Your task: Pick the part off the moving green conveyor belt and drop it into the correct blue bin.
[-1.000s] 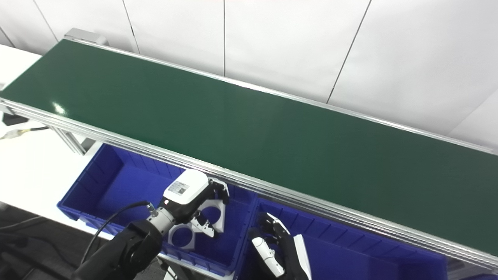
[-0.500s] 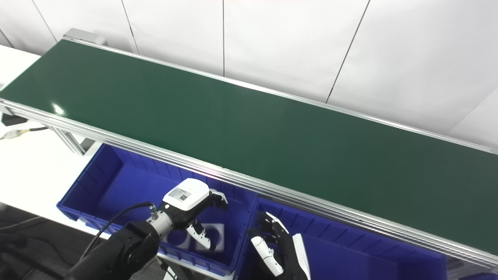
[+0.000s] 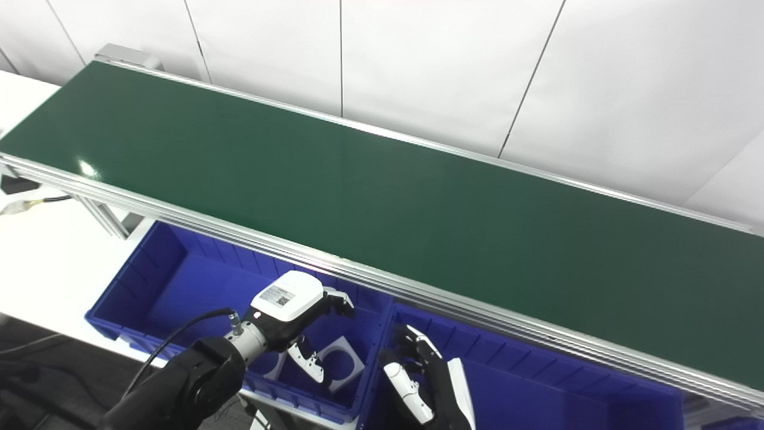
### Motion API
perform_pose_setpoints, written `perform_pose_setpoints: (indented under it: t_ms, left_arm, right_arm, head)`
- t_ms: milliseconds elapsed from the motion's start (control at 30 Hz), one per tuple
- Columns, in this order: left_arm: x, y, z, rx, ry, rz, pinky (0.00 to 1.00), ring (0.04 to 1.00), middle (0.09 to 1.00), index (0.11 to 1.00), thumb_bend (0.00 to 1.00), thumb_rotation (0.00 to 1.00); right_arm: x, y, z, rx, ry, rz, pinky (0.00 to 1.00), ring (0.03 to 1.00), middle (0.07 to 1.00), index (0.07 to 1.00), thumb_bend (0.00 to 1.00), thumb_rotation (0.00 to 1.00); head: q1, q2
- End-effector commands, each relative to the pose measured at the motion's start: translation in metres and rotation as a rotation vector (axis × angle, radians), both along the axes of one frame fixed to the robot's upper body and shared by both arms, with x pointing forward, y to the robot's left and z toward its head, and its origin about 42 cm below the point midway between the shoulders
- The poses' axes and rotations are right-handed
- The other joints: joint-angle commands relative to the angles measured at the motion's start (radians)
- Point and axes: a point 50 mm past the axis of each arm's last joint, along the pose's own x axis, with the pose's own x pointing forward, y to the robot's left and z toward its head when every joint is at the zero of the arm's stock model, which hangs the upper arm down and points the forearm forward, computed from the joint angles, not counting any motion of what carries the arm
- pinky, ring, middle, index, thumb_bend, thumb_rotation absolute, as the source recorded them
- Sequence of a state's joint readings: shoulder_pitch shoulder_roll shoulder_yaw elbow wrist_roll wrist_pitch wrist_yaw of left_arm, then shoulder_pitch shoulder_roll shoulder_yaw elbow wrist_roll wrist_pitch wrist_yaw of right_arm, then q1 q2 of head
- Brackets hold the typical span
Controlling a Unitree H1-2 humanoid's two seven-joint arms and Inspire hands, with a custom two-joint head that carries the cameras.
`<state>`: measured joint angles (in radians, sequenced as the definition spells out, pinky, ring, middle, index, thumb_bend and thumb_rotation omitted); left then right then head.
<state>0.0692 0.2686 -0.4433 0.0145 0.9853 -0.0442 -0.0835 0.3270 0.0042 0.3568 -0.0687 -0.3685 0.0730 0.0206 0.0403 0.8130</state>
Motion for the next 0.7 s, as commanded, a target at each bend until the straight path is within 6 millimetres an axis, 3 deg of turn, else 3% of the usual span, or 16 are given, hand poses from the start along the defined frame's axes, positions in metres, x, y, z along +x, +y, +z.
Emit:
perform_pose_setpoints:
  t_ms: [0, 200, 367, 667]
  left_arm:
    - [0.005, 0.004, 0.009, -0.027, -0.039, 0.006, 0.51, 0.600, 0.669, 0.658, 1.00, 0.26]
    - [0.005, 0.017, 0.012, -0.048, -0.045, 0.008, 0.47, 0.554, 0.641, 0.634, 1.00, 0.21]
    - [0.005, 0.029, 0.012, -0.071, -0.052, 0.006, 0.41, 0.492, 0.577, 0.616, 1.00, 0.17]
    - [0.009, 0.055, 0.009, -0.068, -0.039, 0.005, 0.41, 0.499, 0.577, 0.616, 1.00, 0.13]
  right_arm:
    - [0.004, 0.008, 0.006, 0.026, -0.039, -0.003, 0.72, 0.784, 0.795, 0.820, 0.62, 0.83]
    - [0.004, 0.022, -0.006, 0.040, -0.021, -0.023, 0.72, 0.784, 0.793, 0.818, 0.64, 0.84]
    - [0.006, 0.034, -0.011, 0.006, -0.035, -0.028, 0.74, 0.808, 0.807, 0.815, 0.64, 0.93]
    - [0.015, 0.061, -0.021, 0.005, -0.015, -0.034, 0.71, 0.783, 0.806, 0.811, 0.67, 0.95]
  head:
    - [-0.062, 0.000]
    - [-0.221, -0.026]
    - [-0.323, -0.055]
    - [-0.528, -0.091]
